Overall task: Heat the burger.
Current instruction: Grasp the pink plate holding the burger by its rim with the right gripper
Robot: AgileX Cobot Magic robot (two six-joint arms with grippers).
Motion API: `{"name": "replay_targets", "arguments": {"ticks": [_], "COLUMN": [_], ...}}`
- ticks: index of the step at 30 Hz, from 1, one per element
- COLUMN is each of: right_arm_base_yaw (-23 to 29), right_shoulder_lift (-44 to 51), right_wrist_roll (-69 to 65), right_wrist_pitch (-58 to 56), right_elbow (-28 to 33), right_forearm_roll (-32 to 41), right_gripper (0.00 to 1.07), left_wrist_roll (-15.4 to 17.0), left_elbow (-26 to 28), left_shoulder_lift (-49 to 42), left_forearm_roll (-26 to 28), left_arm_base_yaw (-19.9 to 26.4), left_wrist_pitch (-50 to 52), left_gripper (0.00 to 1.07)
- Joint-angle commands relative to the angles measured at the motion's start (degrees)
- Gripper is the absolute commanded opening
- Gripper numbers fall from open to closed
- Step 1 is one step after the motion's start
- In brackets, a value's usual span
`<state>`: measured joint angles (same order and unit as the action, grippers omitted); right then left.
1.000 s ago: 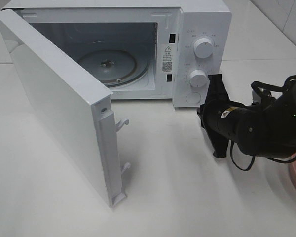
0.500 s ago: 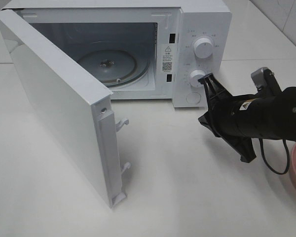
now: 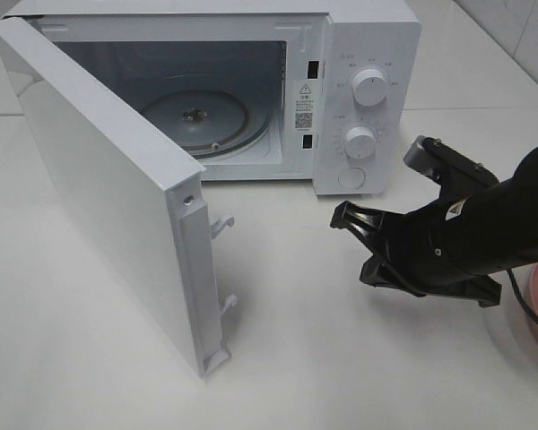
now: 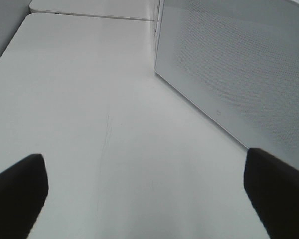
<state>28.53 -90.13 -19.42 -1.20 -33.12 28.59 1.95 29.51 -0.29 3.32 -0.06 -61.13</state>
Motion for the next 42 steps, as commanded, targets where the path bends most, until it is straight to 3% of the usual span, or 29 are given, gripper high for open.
{"name": "replay_targets", "arguments": {"ticks": [1, 7, 9, 12, 14, 17, 19, 22, 25, 27, 29, 30, 31, 32, 33, 34, 35, 36, 37, 42], "right_arm_base_yaw": [-0.3, -1.8, -4.0, -4.3, -5.6, -5.8, -6.4, -6.4, -6.6, -9.2, -9.7, -11.2, -11.2, -12.4, -12.4, -13.0, -14.2, -14.2, -15.1, -16.3], "right_shoulder_lift": [0.8, 0.8, 0.8, 0.8, 0.8, 0.8, 0.8, 0.9, 1.1, 3.5, 4.0, 5.2, 5.2, 6.3, 6.3, 6.8, 7.4, 7.4, 7.4, 7.3], "right_wrist_roll": [5.6, 6.5, 7.4, 7.4, 7.4, 7.4, 7.8, 7.8, 7.8, 8.3, 9.2, 11.3, 11.3, 12.3, 12.3, 12.3, 12.3, 12.3, 12.3, 11.2], "right_wrist_pitch": [-8.1, -16.2, -24.6, -27.0, -35.8, -38.2, -45.9, -49.4, -50.0, -50.4, -50.2, -50.2, -50.2, -50.3, -50.3, -50.1, -49.8, -49.8, -50.0, -49.7], "right_elbow": [-2.5, -6.2, -9.6, -10.4, -12.6, -13.1, -14.3, -14.5, -14.5, -14.5, -14.5, -14.5, -14.5, -14.5, -14.5, -14.5, -14.5, -14.5, -14.5, -14.4], "right_forearm_roll": [-4.4, -9.8, -16.7, -18.2, -23.7, -24.8, -30.9, -34.3, -34.8, -35.0, -35.1, -35.5, -35.5, -36.2, -36.2, -36.7, -37.7, -37.7, -38.3, -37.6], "right_gripper": [0.01, 0.03, 0.04, 0.04, 0.05, 0.05, 0.08, 0.12, 0.13, 0.25, 0.31, 0.45, 0.45, 0.63, 0.63, 0.74, 0.94, 0.94, 1.03, 1.01], "left_wrist_roll": [0.2, 0.2, 0.2, 0.2, 0.2, 0.2, 0.2, 0.2, 0.2, 0.2, 0.2, 0.2, 0.2, 0.2, 0.2, 0.2, 0.2, 0.2, 0.2, 0.2], "left_elbow": [0.1, 0.1, 0.1, 0.1, 0.1, 0.1, 0.1, 0.1, 0.1, 0.1, 0.1, 0.1, 0.1, 0.1, 0.1, 0.1, 0.1, 0.1, 0.1, 0.1], "left_shoulder_lift": [-0.9, -0.9, -0.9, -0.9, -0.9, -0.9, -0.9, -0.9, -0.9, -0.9, -0.9, -0.9, -0.9, -0.9, -0.9, -0.9, -0.9, -0.9, -0.9, -0.9], "left_forearm_roll": [0.3, 0.3, 0.3, 0.3, 0.3, 0.3, 0.3, 0.3, 0.3, 0.3, 0.3, 0.3, 0.3, 0.3, 0.3, 0.3, 0.3, 0.3, 0.3, 0.3], "left_arm_base_yaw": [0.2, 0.2, 0.2, 0.2, 0.2, 0.2, 0.2, 0.2, 0.2, 0.2, 0.2, 0.2, 0.2, 0.2, 0.2, 0.2, 0.2, 0.2, 0.2, 0.2], "left_wrist_pitch": [0.0, 0.0, 0.0, 0.0, 0.0, 0.0, 0.0, 0.0, 0.0, 0.0, 0.0, 0.0, 0.0, 0.0, 0.0, 0.0, 0.0, 0.0, 0.0, 0.0], "left_gripper": [1.0, 1.0, 1.0, 1.0, 1.0, 1.0, 1.0, 1.0, 1.0, 1.0, 1.0, 1.0, 1.0, 1.0, 1.0, 1.0, 1.0, 1.0, 1.0, 1.0]}}
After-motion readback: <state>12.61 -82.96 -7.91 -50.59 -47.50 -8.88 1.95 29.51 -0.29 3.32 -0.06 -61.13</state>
